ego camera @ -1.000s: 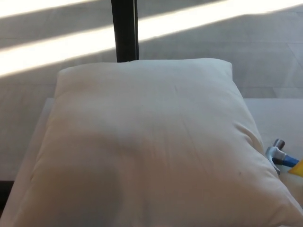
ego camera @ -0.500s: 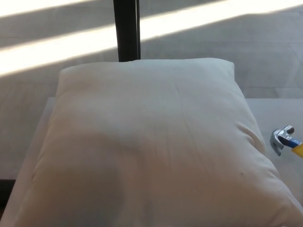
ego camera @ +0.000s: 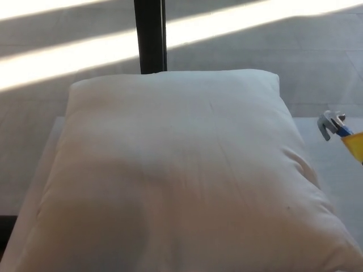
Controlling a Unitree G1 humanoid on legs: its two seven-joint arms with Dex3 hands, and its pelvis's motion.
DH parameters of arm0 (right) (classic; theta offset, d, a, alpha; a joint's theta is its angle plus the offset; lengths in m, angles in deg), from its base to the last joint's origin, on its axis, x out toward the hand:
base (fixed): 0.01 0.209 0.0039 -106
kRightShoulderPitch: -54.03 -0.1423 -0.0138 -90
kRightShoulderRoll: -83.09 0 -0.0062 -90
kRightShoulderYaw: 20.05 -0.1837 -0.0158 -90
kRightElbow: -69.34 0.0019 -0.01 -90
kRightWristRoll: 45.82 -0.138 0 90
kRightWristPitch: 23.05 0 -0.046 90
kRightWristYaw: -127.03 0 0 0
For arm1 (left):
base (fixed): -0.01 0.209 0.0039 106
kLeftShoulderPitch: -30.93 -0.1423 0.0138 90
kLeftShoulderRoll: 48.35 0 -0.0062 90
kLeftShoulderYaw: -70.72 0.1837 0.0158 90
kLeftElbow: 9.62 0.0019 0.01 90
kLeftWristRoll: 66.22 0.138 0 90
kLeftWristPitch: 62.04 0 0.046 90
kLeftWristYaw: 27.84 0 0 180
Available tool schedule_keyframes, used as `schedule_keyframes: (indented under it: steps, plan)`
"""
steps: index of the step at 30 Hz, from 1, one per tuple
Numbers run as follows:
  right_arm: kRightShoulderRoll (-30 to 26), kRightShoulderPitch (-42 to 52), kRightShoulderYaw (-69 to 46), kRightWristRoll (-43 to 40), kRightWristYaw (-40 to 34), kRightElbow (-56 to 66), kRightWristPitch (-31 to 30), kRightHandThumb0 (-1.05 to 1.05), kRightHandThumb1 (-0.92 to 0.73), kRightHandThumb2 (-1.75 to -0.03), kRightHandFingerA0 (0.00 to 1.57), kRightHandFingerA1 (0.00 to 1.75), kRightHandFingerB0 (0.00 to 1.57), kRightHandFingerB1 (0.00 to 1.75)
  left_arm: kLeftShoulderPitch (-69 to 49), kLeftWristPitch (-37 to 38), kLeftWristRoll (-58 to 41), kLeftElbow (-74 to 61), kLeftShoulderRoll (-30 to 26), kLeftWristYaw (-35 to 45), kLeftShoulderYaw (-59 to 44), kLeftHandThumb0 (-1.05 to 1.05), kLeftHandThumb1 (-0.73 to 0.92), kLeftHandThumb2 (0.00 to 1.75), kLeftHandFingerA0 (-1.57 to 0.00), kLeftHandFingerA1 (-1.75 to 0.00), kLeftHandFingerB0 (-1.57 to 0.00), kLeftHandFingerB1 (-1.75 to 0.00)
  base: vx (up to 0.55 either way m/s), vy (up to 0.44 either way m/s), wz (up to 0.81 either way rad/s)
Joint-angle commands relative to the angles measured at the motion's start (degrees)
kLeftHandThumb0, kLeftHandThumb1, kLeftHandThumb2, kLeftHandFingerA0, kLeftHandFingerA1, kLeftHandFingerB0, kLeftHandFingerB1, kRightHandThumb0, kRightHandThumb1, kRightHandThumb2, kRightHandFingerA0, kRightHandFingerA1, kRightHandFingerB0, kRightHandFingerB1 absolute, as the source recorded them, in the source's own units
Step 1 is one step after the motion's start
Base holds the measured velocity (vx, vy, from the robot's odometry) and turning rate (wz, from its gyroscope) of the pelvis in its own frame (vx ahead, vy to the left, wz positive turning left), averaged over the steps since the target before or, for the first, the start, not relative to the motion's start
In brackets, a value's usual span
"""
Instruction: A hammer is kept on the right hand side and a pillow is kept on the left hand side on the desk infront of the robot and the robot uses its right hand to pick up the hammer and makes a downward swinging motion to hit the pillow
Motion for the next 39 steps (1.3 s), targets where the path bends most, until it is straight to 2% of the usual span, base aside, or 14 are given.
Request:
schedule_keyframes:
  steps: [1,5,6,7,10,11,12,18,23,25,30,33,38,39]
  plan:
    - [10.4,-12.8,-19.5,-42.6,5.2,26.5,-44.8,-0.26,-0.69,-1.11,1.02,1.75,0.66,1.75,-1.9,2.1,-0.9,0.7,0.0,1.3,-0.5,-0.56,0.68,0.61,-0.7,-0.5,-0.56,-0.46,0.0,0.0,0.0]
    - [11.5,-13.6,-19.7,-43.9,5.8,28.7,-47.8,-0.26,-0.72,-1.01,1.0,1.75,0.6,1.75,-2.2,2.6,-0.7,0.7,-0.1,1.9,-0.3,-0.57,0.69,0.61,-0.69,-0.49,-0.54,-0.45,0.0,0.0,0.0]
    - [12.5,-15.7,-19.1,-46.1,7.2,29.6,-51.5,-0.29,-0.79,-0.89,1.02,1.75,0.66,1.75,-2.2,2.1,-0.5,0.0,0.0,1.2,-0.1,-0.59,0.67,0.61,-0.7,-0.49,-0.59,-0.47,0.0,0.0,0.0]
    - [12.6,-16.0,-18.4,-46.2,8.1,30.2,-52.0,-0.3,-0.76,-0.99,1.02,1.75,0.68,1.75,-2.2,2.1,-0.5,0.1,0.1,1.1,0.0,-0.59,0.68,0.6,-0.69,-0.49,-0.6,-0.46,0.0,0.0,0.0]
    - [13.4,-16.6,-17.0,-45.5,9.0,32.0,-53.1,-0.31,-0.77,-0.96,1.02,1.75,0.68,1.75,-2.1,2.1,-0.6,0.3,0.1,1.3,-0.2,-0.59,0.68,0.61,-0.7,-0.49,-0.59,-0.46,0.0,0.0,0.0]
    - [14.7,-18.1,-17.0,-46.3,7.8,33.3,-55.4,-0.33,-0.79,-0.85,1.01,1.75,0.61,1.75,-1.9,1.9,-0.7,0.2,0.2,0.8,-0.3,-0.59,0.68,0.61,-0.71,-0.49,-0.6,-0.46,0.0,0.0,0.0]
    - [15.1,-18.3,-16.8,-46.7,8.0,33.9,-55.6,-0.31,-0.75,-0.94,1.01,1.75,0.61,1.75,-1.9,1.9,-0.8,0.4,0.2,1.0,-0.3,-0.58,0.68,0.61,-0.69,-0.49,-0.57,-0.45,0.0,0.0,0.0]
    - [16.9,-23.0,-14.6,-46.4,8.1,37.5,-57.5,-0.3,-0.71,-1.01,1.02,1.75,0.65,1.75,-1.7,1.8,-1.5,0.6,0.0,2.4,-0.9,-0.58,0.67,0.61,-0.68,-0.49,-0.54,-0.44,0.0,0.0,0.0]
    - [17.5,-28.6,-14.0,-46.7,9.8,35.9,-60.4,-0.29,-0.56,-1.26,1.04,1.75,0.7,1.69,-1.7,2.4,-1.0,0.6,-0.1,2.3,-0.5,-0.58,0.68,0.61,-0.71,-0.5,-0.59,-0.46,0.0,0.0,0.0]
    - [18.1,-30.2,-12.8,-46.2,10.3,36.3,-62.5,-0.29,-0.55,-1.21,1.03,1.75,0.78,1.61,-0.1,0.3,-3.7,0.1,-0.1,5.3,-2.4,-0.57,0.67,0.6,-0.6,-0.47,-0.53,-0.42,0.0,0.0,0.0]
    - [18.3,-30.9,-12.2,-46.1,11.9,36.5,-65.0,-0.31,-0.54,-1.18,1.01,1.75,0.81,1.52,1.6,-1.0,-4.3,-1.5,0.2,5.8,-2.3,-0.58,0.66,0.6,-0.67,-0.47,-0.57,-0.43,0.0,0.0,0.0]
    - [17.3,-33.9,-13.2,-46.7,12.4,36.2,-68.1,-0.32,-0.56,-1.14,1.02,1.75,0.78,1.59,1.8,-0.6,-2.9,-3.6,0.6,7.4,-0.4,-0.59,0.68,0.61,-0.68,-0.47,-0.56,-0.42,0.0,0.0,0.0]
    - [15.5,-38.4,-15.3,-47.7,12.7,35.1,-67.4,-0.31,-0.51,-1.2,0.99,1.75,0.74,1.56,0.8,-0.7,-3.0,-5.5,1.2,7.2,-0.5,-0.55,0.71,0.62,-0.64,-0.49,-0.54,-0.43,0.0,0.0,0.0]
    - [15.0,-39.4,-15.6,-48.7,13.2,35.7,-67.0,-0.31,-0.54,-1.21,0.98,1.75,0.73,1.63,0.2,-0.1,-2.6,-4.1,0.6,7.1,-0.6,-0.56,0.71,0.61,-0.67,-0.49,-0.55,-0.43,0.0,0.0,0.0]
